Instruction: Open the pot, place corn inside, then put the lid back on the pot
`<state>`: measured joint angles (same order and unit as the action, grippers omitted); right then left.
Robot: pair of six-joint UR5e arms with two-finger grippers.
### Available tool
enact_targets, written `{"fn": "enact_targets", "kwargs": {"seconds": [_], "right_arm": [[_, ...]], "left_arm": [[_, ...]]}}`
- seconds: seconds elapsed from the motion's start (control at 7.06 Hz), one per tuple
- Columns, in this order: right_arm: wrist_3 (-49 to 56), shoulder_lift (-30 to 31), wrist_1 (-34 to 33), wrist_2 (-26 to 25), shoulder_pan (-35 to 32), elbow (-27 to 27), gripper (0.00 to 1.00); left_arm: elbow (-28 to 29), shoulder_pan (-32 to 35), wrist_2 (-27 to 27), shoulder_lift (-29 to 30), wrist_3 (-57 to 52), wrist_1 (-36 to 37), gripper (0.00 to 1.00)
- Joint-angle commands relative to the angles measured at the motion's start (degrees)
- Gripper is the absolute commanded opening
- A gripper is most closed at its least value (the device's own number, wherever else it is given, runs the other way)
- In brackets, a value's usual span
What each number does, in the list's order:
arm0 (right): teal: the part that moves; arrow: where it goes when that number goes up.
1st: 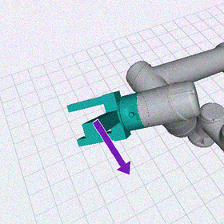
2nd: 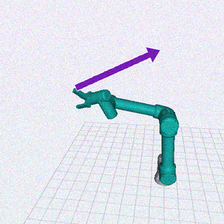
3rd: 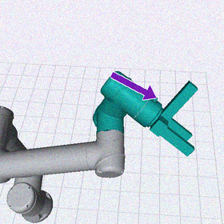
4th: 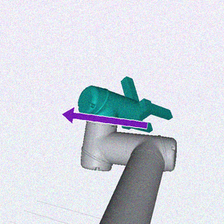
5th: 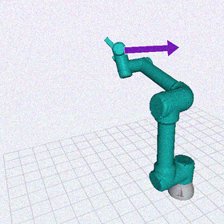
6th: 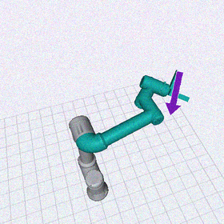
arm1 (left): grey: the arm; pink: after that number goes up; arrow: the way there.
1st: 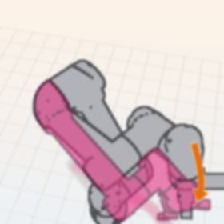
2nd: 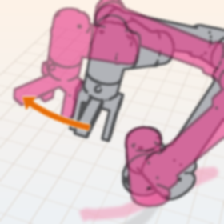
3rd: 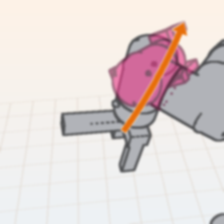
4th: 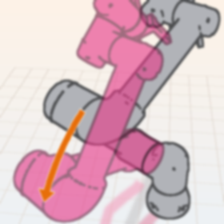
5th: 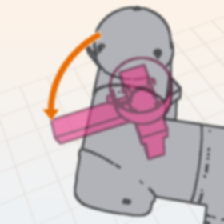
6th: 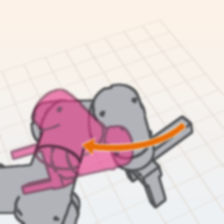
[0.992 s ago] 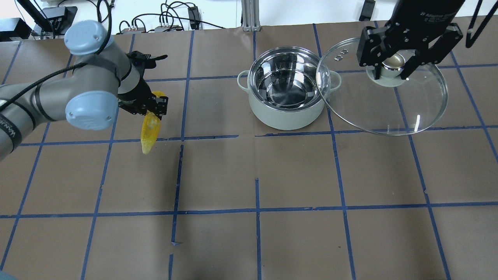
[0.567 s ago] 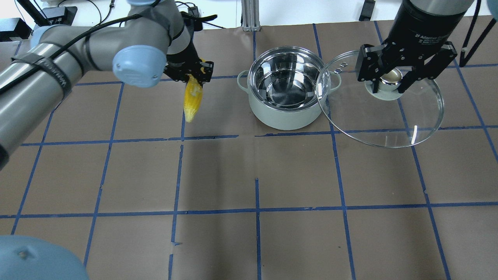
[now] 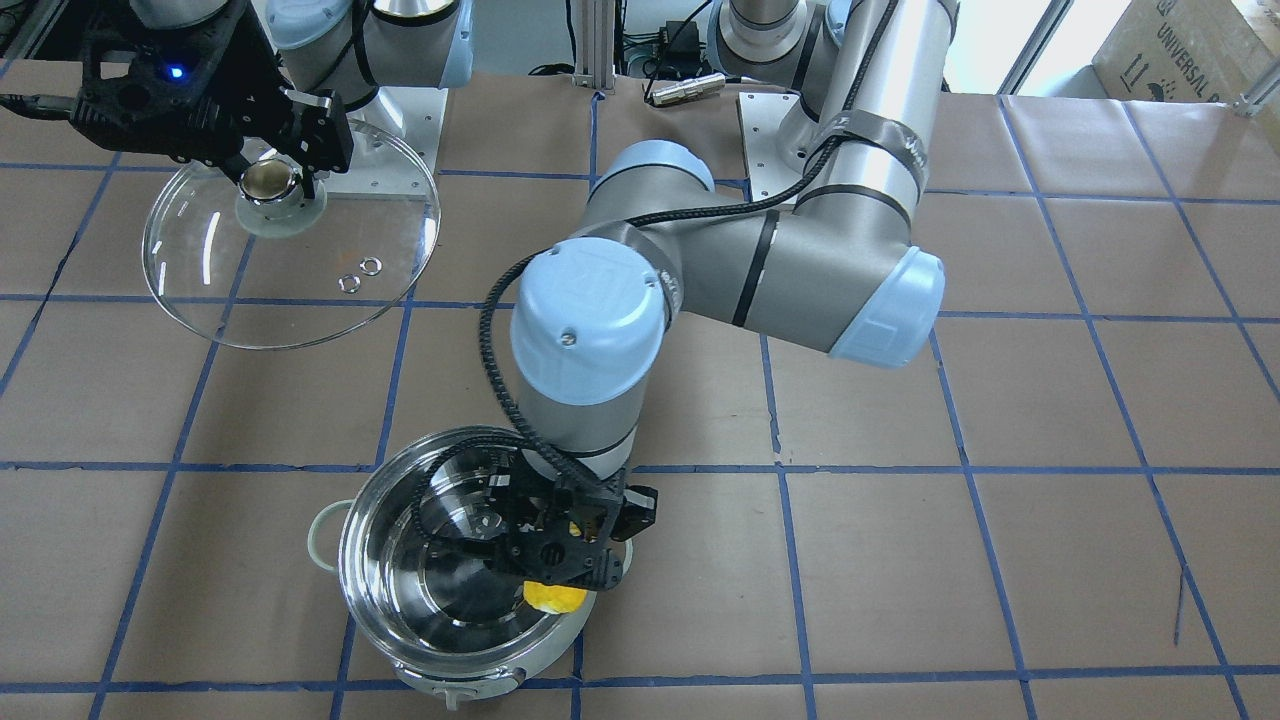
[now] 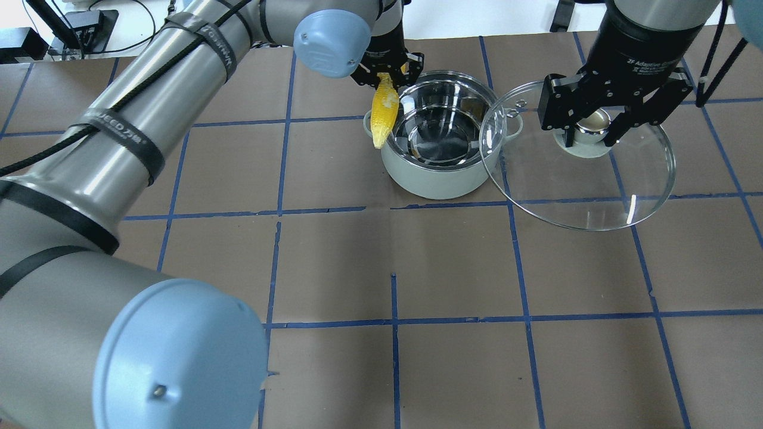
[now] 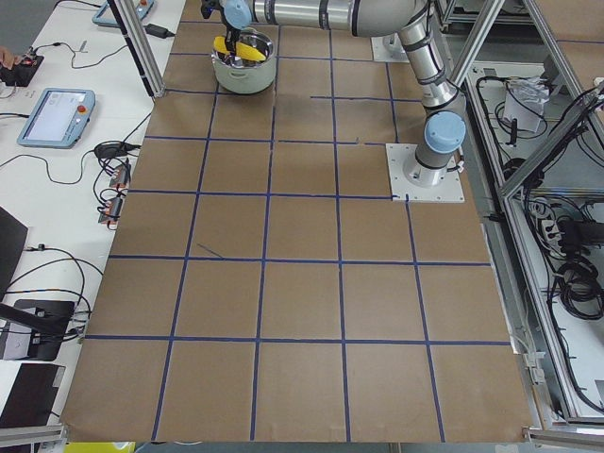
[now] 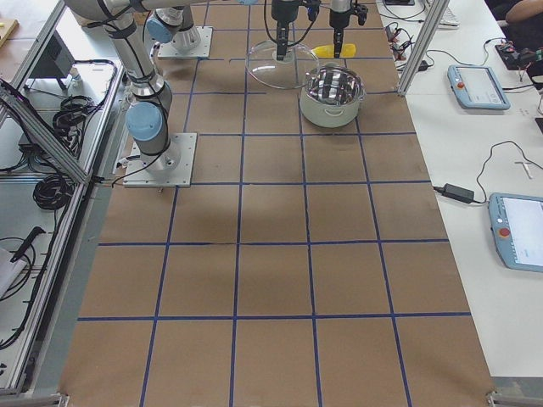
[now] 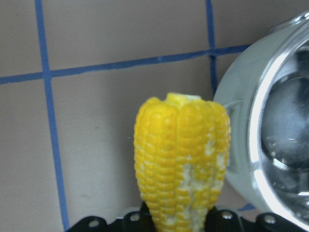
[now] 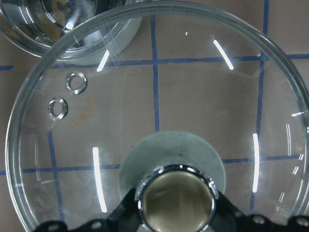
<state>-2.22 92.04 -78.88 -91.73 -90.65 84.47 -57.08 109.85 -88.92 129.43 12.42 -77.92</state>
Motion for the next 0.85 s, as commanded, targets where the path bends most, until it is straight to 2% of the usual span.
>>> {"fn": "enact_targets", "kwargs": {"seconds": [0.0,0.28,0.42,0.57,0.71], "right_arm": [[0.1,-0.2,-0.1,-0.1,0.0,-0.1,0.18],[0.2,-0.3,-0.1,-0.1,0.0,-0.3,0.18],[0.2,-0.3,-0.1,-0.1,0.0,-0.3,0.18],[0.2,-0.3,-0.1,-0.1,0.0,-0.3,0.18],[0.2,-0.3,-0.1,-0.1,0.0,-0.3,0.18]], "left_arm": [[4.0,2.5,0.3,4.9,5.5,-1.4,0.23],[5.4,3.1,0.7,6.4,5.9,-0.3,0.24],[5.7,3.0,0.6,6.5,5.9,-0.4,0.74],[6.3,3.3,0.7,7.7,6.3,-0.3,1.00],[6.3,3.2,0.7,8.0,6.3,-0.3,1.00]]}}
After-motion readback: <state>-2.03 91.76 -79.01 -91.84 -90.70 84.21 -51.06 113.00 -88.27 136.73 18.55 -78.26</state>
